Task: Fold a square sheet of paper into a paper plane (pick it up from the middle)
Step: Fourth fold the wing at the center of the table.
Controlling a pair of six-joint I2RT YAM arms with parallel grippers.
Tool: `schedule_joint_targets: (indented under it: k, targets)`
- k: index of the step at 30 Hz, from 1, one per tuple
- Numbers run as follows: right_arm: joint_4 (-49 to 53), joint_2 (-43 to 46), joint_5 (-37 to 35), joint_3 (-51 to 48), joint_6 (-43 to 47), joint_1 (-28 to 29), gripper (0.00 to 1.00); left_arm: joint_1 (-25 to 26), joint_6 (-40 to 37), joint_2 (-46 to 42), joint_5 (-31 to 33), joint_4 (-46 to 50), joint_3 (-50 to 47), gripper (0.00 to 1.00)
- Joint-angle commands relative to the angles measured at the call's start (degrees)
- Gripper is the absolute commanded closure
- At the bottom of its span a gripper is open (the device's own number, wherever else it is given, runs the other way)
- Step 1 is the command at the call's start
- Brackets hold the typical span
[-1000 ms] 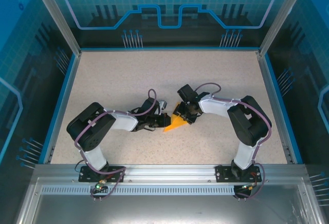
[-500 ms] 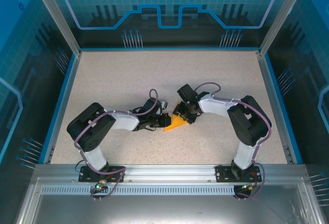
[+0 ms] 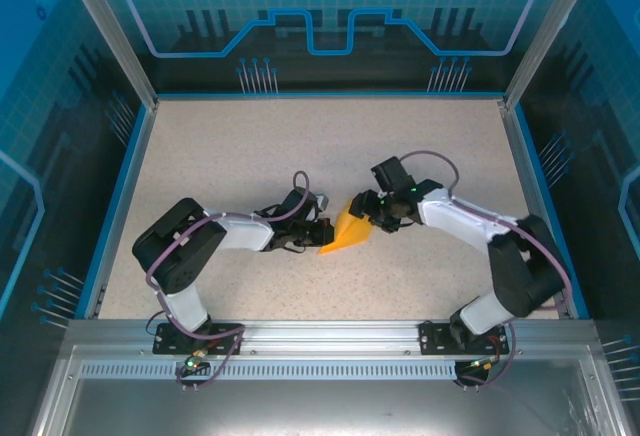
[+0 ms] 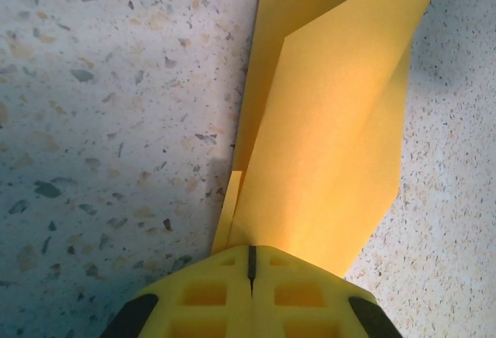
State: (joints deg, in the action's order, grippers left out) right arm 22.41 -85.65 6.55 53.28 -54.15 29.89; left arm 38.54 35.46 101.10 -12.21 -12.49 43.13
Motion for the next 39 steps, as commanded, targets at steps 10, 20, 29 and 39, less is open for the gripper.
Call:
schedule_joint_targets:
  k: [10,20,29,39]
  targets:
    - [-15.5,-0.7,12.7,-8.9,16.7,0.3,0.86,0.3,-0.6,4.8,4.4,10.7,-0.7,0.98]
    - [-20.3,-6.1,15.3,-8.1,19.1,2.0,0.88,0.4,0.0,4.5,5.4,12.4,-0.7,0.98]
    - [-22.4,-12.0,16.6,-5.4,19.5,2.5,0.89,0.4,0.1,4.6,5.7,13.1,-0.7,0.98]
    - [-23.0,-14.4,15.7,-5.8,19.4,1.6,0.89,0.4,0.3,5.0,5.7,13.5,-0.5,0.99]
